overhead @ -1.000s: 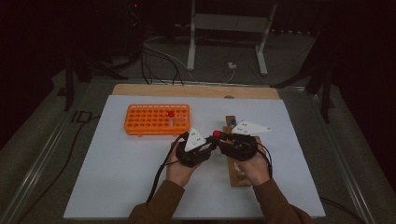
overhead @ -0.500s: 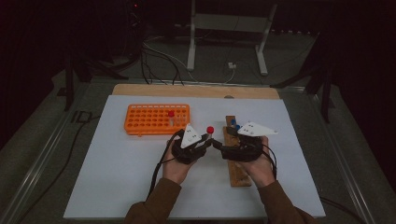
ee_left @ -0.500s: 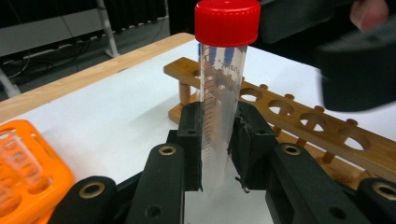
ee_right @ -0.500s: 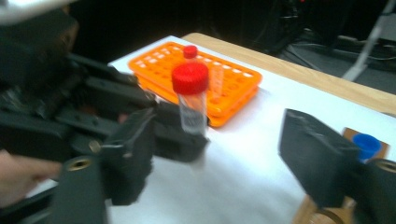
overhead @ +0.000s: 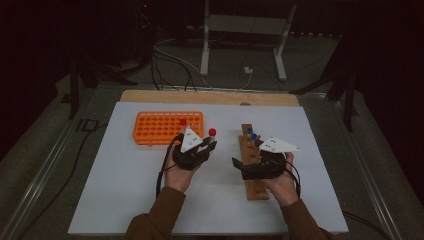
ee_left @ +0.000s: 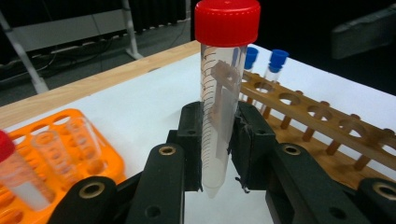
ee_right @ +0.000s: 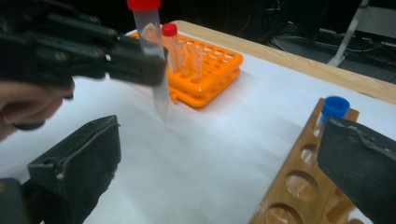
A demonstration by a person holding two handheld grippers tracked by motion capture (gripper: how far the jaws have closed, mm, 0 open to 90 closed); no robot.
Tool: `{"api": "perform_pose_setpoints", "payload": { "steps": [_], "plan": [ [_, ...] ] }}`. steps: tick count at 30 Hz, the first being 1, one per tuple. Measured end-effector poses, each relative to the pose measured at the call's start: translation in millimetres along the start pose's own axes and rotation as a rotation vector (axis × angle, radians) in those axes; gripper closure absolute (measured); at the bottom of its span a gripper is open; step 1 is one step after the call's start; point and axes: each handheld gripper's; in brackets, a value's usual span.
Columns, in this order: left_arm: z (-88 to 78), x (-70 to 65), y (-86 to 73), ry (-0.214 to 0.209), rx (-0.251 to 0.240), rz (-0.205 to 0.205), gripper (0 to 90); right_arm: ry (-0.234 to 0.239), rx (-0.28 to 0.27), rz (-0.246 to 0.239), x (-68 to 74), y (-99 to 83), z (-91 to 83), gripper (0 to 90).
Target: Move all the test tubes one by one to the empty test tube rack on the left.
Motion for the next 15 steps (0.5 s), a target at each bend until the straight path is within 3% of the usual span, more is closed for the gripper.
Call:
{"api": "perform_pose_setpoints", "payload": {
  "steps": [15],
  "plan": [
    [-6.4, 27.5, -0.2, 0.072, 0.007, -0.019, 74.5, -0.027, -0.002, 0.025, -6.9, -18.8, -14.5, 0.1]
  ]
}}
Point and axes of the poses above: each handheld gripper's, and its own axes: z roughly forward along the jaws, y roughly out of its top, x roughly to its left, and after that the axes turned 6 degrees about y, right-handed
